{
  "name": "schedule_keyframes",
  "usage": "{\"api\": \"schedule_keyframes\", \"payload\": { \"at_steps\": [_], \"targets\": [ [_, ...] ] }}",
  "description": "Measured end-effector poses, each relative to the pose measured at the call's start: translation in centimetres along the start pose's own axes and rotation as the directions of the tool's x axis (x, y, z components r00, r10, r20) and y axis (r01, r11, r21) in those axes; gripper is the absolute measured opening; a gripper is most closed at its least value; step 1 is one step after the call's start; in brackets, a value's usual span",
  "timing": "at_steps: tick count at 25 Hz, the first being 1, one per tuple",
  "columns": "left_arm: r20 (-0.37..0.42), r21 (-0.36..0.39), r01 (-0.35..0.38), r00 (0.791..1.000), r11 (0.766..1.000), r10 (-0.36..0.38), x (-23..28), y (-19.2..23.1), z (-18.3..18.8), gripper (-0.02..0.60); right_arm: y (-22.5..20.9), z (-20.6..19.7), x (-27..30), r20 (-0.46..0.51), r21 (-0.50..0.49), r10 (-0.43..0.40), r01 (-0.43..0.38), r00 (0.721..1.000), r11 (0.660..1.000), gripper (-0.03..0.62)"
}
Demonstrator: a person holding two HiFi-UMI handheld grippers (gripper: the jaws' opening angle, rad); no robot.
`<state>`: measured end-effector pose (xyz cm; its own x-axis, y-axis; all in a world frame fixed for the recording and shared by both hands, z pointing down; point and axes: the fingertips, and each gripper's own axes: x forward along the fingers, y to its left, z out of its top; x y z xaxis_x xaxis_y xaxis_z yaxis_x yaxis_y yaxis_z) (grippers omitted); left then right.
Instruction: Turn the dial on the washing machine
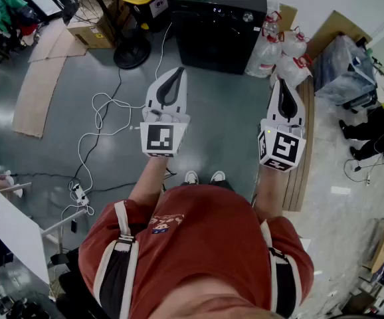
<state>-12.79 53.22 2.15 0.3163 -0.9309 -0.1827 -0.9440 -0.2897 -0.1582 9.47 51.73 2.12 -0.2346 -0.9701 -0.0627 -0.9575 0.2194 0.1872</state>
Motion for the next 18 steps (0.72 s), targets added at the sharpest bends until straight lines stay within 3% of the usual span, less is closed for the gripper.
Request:
{"api": "schedule_keyframes", "payload": {
  "at_steps": [3, 11, 18],
  "targets": [
    [0.019, 0.027, 0.002, 1.000, 1.000, -0.002, -0.4, 2.2, 0.1, 0.009, 1.5, 0.1, 0.3, -0.001, 0.001, -0.019, 0.019, 1.000, 1.000, 0.008],
    [0.054, 0.007, -0.004, 0.999, 1.000, 0.003, -2.5, 5.6, 0.5, 0.009, 5.6, 0.5, 0.3, -0.003, -0.002, -0.023, 0.023, 1.000, 1.000, 0.008],
    [0.037, 0.027, -0.006, 0.999, 1.000, 0.005, -4.1, 8.0, -0.6, 0.009, 8.2, 0.5, -0.1, -0.003, -0.024, -0.026, 0.026, 1.000, 0.999, 0.008]
  ]
}}
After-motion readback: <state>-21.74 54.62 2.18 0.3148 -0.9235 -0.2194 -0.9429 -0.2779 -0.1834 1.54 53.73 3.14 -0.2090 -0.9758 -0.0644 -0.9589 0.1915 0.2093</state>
